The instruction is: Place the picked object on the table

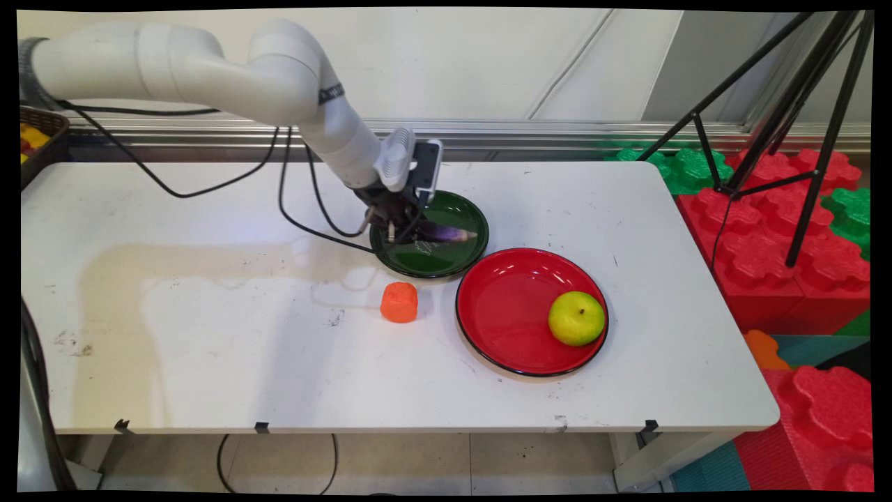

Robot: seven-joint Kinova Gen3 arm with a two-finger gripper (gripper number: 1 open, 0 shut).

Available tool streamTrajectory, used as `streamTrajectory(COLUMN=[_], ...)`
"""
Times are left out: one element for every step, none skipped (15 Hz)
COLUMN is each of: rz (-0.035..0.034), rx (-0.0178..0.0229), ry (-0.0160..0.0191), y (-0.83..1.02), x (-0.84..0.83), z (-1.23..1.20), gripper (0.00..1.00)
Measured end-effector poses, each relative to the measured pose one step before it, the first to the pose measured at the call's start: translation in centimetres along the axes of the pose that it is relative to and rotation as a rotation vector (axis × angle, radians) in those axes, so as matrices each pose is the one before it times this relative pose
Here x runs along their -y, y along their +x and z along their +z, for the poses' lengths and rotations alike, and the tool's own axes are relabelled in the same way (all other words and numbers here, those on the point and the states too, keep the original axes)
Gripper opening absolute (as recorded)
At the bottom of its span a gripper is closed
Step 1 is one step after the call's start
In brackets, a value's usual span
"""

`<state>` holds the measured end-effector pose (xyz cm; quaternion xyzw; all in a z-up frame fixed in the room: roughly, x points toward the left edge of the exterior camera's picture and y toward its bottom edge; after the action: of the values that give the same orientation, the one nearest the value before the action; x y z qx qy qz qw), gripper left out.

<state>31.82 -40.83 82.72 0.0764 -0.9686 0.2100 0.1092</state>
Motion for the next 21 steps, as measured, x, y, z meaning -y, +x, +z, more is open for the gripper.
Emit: streamTrajectory(rz=[0.00668,0.00669,0.00671,0.00549,0.0029,0.00413,0.00562,0.00704,0.00571,0.00334,0.00466,0.00574,0.00192,0.00638,0.00344,0.0027,0.00302,0.00152,0.00176,-0.00104,-0.00219], rx=[-0.00324,-0.00255,-0.00153,-0.00038,0.00024,0.00125,0.00208,0.00348,0.00414,0.00355,0.00594,0.01136,0.0053,0.01359,0.00717,0.00461,0.0064,0.00301,0.00345,0.0034,0.0029], ry=[0.00395,0.00278,0.00036,-0.00085,-0.00061,-0.00028,0.0004,-0.00217,-0.00324,-0.00284,-0.00433,-0.00673,-0.00314,-0.01013,-0.00656,-0.00559,-0.00863,-0.00541,-0.00792,-0.00795,-0.0087], y=[-0.177,-0.279,-0.397,-0.384,-0.329,-0.529,-0.673,-0.726,-0.622,-0.45,-0.674,-1.151,-0.483,-1.105,-0.595,-0.337,-0.477,-0.246,-0.242,-0.158,-0.06], x=[-0.082,-0.154,-0.241,-0.234,-0.204,-0.326,-0.416,-0.489,-0.453,-0.323,-0.465,-0.766,-0.294,-0.698,-0.391,-0.247,-0.361,-0.222,-0.279,-0.254,-0.174], z=[-0.848,-1.056,-1.138,-0.939,-0.647,-0.94,-1.059,-1.017,-0.813,-0.532,-0.741,-1.164,-0.413,-0.848,-0.398,-0.182,-0.221,-0.088,0.021,0.19,0.368], gripper=[0.0,0.0,0.0,0.0,0.0,0.0,0.0,0.0,0.0,0.0,0.0,0.0,0.0,0.0,0.0,0.0,0.0,0.0,0.0,0.0,0.0])
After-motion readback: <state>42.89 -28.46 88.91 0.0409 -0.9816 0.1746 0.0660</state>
